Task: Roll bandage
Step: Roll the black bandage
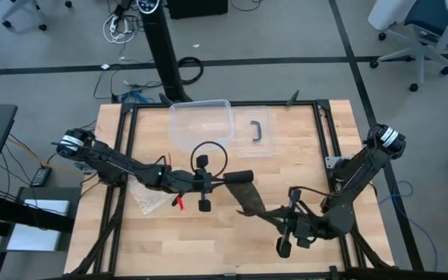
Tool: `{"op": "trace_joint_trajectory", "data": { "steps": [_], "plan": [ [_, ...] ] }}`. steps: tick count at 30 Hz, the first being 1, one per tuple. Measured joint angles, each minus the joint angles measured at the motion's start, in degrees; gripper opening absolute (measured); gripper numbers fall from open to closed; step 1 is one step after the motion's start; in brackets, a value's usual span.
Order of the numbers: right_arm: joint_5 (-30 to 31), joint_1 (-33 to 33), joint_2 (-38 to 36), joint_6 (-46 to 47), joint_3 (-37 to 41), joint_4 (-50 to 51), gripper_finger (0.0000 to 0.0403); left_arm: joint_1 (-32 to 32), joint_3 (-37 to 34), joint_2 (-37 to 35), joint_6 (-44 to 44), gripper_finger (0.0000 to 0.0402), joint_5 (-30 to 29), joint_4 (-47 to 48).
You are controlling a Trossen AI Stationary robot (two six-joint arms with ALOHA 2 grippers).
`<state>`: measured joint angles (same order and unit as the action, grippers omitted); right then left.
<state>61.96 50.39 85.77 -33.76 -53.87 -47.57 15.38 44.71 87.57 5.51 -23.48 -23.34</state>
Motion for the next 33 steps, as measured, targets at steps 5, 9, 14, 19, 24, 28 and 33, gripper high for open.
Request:
{"op": "trace_joint_trajectory", "data": {
  "steps": [5,9,14,19,24,28,33],
  "plan": [
    [6.52,-2.21,-1.16,-9.49,-2.15,-0.2,0.0,1.59,0.0,3.5,-0.82,0.0,3.84,-5.09],
    [8.6,-4.68,-3.45,-15.3,-2.55,-0.18,0.0,3.75,0.0,5.08,-1.39,0.0,6.47,-8.05],
    [9.88,-8.15,-6.65,-20.42,-2.57,1.14,0.0,6.84,0.25,5.44,-1.41,0.0,8.19,-10.91],
    [9.79,-12.54,-9.47,-20.37,-2.57,5.99,0.0,9.12,2.43,5.44,-0.39,0.0,10.16,-10.79],
    [9.54,-16.88,-10.05,-19.87,-2.57,10.05,0.0,10.59,5.27,5.43,1.3,0.0,10.72,-7.62],
    [7.34,-19.64,-10.05,-15.47,-2.57,16.38,0.0,11.4,7.0,5.42,2.49,0.0,10.92,-5.59],
    [5.62,-21.69,-10.05,-4.86,-2.57,29.21,0.0,12.13,8.63,5.44,3.73,0.0,11.42,-4.47]
  ]
}}
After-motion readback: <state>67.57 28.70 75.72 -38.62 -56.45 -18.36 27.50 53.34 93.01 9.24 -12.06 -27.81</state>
